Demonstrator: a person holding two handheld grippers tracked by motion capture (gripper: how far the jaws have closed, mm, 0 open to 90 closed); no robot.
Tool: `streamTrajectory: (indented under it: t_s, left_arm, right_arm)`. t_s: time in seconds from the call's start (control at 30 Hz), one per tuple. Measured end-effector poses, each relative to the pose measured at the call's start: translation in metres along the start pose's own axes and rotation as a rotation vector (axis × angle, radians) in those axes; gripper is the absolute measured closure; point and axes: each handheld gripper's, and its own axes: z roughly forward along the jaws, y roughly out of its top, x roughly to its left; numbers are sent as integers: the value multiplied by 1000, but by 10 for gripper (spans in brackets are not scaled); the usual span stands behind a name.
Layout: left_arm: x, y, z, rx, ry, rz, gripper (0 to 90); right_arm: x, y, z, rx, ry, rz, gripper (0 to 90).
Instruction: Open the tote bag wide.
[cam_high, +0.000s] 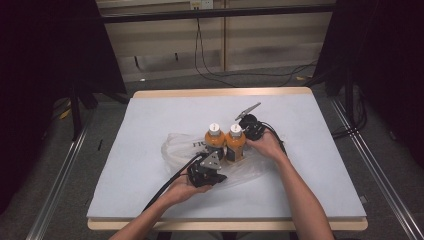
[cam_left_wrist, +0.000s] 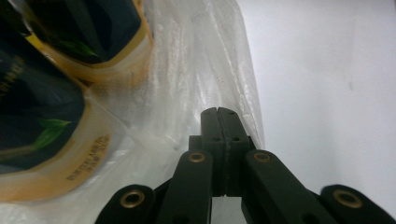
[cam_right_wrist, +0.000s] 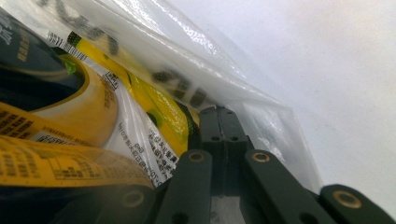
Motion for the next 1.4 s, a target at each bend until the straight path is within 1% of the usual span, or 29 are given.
streamTrajectory:
  t_s: [0.03, 0.1, 0.13, 0.3, 0.33, 0.37, 0.4, 0.47, 0.5, 0.53, 0.6, 0.7, 0.73, 0.77, 0.83, 0.87, 0.9, 0.93, 0.97, 1.0, 1.03, 1.13, 1.17, 1.2, 1.23, 1.27, 1.3, 1.37, 1.4]
  left_arm:
    - [0, 1, -1, 21, -4, 9, 900]
    - [-2, 1, -1, 10, -10, 12, 900]
    - [-2, 1, -1, 17, -17, 12, 900]
    - [-3, 0, -1, 8, -24, 1, 900]
    - [-4, -1, 0, -5, -17, 7, 900]
    - [-6, -1, 0, 0, -21, 6, 900]
    - [-7, -1, 0, -12, -22, 3, 900]
    - [-8, -1, 0, -6, -27, 9, 900]
    - [-8, -1, 0, -8, -27, 8, 900]
    - [-7, 0, 0, 6, -30, 12, 900]
    - [-8, 0, 1, -7, -32, 11, 900]
    - [-9, 0, 1, -8, -34, 7, 900]
    - [-10, 1, 0, 2, -42, 12, 900]
    - [-12, 2, 0, 15, -36, 30, 900]
    - [-14, 2, 1, 9, -65, 29, 900]
    - [-16, 2, 2, 3, -70, 31, 900]
    - [-17, 3, 2, 8, -63, 45, 900]
    - [-18, 4, 1, 27, -62, 50, 900]
    - [-18, 4, 2, 28, -65, 49, 900]
    - [-19, 4, 3, 8, -72, 44, 900]
    - [-19, 3, 3, 4, -76, 44, 900]
    - [-21, 5, 5, -3, -71, 61, 900]
    - [-23, 6, 6, -4, -71, 57, 900]
    - [-23, 7, 8, -10, -75, 54, 900]
    - [-23, 9, 8, 7, -92, 61, 900]
    - [-25, 11, 12, -9, -86, 57, 900]
    - [-26, 13, 14, -6, -101, 62, 900]
    - [-27, 17, 17, 3, -93, 73, 900]
    - [-29, 18, 19, -13, -99, 68, 900]
  right_arm:
    - [0, 1, 0, -1, -3, -3, 900]
    - [0, 1, 1, -1, -6, -2, 900]
    - [-1, 2, 1, -3, -7, 0, 900]
    - [-3, 3, 2, -9, -13, 19, 900]
    - [-2, 4, 2, -5, -18, 21, 900]
    - [-3, 4, 3, -7, -20, 14, 900]
    - [-2, 5, 3, -8, -23, 11, 900]
    - [-3, 5, 4, -15, -28, 1, 900]
    - [-3, 5, 4, -13, -28, 10, 900]
    - [-4, 5, 5, -18, -25, 13, 900]
    - [-5, 6, 5, -24, -26, 21, 900]
    - [-6, 12, 8, -4, -42, 13, 900]
    - [-6, 15, 9, 2, -46, 1, 900]
    - [-6, 17, 11, 3, -51, 5, 900]
    - [-7, 19, 13, -1, -48, 10, 900]
    - [-8, 20, 14, -2, -46, 16, 900]
    - [-9, 21, 14, -6, -43, 26, 900]
    - [-9, 22, 15, -6, -46, 30, 900]
    - [-9, 22, 16, -9, -45, 33, 900]
    - [-10, 23, 16, -8, -50, 33, 900]
    - [-10, 24, 17, -9, -50, 33, 900]
    - [-11, 25, 19, -15, -53, 39, 900]
    - [-11, 25, 18, -13, -49, 54, 900]
    - [-12, 25, 19, -23, -44, 56, 900]
    - [-13, 24, 19, -31, -40, 54, 900]
    - [-13, 24, 20, -32, -41, 55, 900]
    - [-13, 25, 20, -32, -42, 57, 900]
    - [-13, 25, 20, -33, -42, 56, 900]
    - [-14, 25, 21, -34, -43, 59, 900]
